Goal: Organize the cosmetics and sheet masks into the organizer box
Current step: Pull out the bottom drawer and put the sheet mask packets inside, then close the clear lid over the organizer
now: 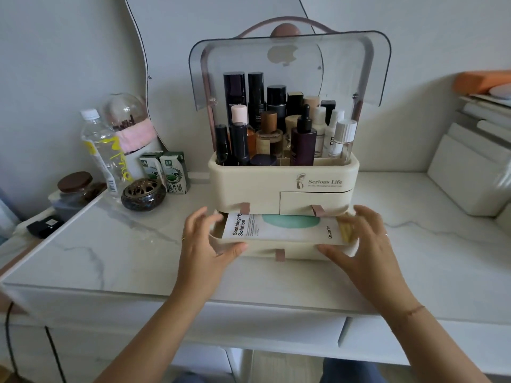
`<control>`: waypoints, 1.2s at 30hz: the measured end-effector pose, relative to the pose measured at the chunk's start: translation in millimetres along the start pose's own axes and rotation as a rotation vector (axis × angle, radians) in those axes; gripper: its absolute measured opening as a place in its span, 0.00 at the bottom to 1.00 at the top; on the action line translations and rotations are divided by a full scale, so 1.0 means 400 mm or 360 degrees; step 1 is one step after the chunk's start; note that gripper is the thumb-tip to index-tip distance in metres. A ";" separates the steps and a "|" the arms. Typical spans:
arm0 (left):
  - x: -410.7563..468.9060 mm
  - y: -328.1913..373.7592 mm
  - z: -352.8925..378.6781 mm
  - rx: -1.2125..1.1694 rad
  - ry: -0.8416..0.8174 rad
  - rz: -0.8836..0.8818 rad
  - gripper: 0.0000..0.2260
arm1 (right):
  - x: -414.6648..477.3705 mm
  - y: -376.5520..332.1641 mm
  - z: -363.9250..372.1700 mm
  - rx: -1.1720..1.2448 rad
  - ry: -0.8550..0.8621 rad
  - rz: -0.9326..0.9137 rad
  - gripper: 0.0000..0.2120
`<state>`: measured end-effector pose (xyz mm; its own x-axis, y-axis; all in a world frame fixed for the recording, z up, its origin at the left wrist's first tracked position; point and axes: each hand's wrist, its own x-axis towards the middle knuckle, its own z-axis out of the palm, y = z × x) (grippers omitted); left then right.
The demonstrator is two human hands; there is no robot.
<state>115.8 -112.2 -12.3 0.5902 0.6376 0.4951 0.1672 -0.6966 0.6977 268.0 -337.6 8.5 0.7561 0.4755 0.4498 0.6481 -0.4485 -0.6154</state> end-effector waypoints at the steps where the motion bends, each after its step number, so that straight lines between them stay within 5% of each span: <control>1: 0.012 -0.004 0.006 -0.0063 -0.0012 -0.0145 0.35 | 0.011 0.010 0.007 0.0056 0.0017 0.0063 0.36; 4: 0.050 -0.012 0.021 -0.0313 -0.0251 -0.0494 0.45 | 0.051 0.030 0.021 0.0374 -0.0155 0.0362 0.47; 9: 0.080 -0.032 0.041 -0.0403 -0.0265 -0.0452 0.38 | 0.107 0.067 0.035 0.0445 -0.0256 0.0357 0.27; 16: 0.097 -0.048 0.058 -0.0338 -0.0049 -0.0378 0.24 | 0.122 0.088 0.046 0.0355 -0.0096 0.0381 0.21; 28: 0.110 -0.068 0.062 -0.0573 0.0017 -0.0411 0.25 | 0.117 0.080 0.053 0.0262 0.0018 0.0421 0.18; 33: 0.119 -0.045 0.047 -0.0641 -0.0052 -0.0459 0.30 | 0.114 0.048 0.029 0.0457 -0.0158 0.0471 0.36; 36: 0.182 0.028 -0.014 -0.1044 0.0097 -0.0302 0.32 | 0.155 -0.015 -0.049 0.0544 0.0021 0.0186 0.48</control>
<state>156.1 -71.7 34.5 0.5490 0.7597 0.3485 -0.2612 -0.2401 0.9349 312.7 -320.4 52.9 0.8259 0.4250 0.3705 0.4911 -0.2194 -0.8430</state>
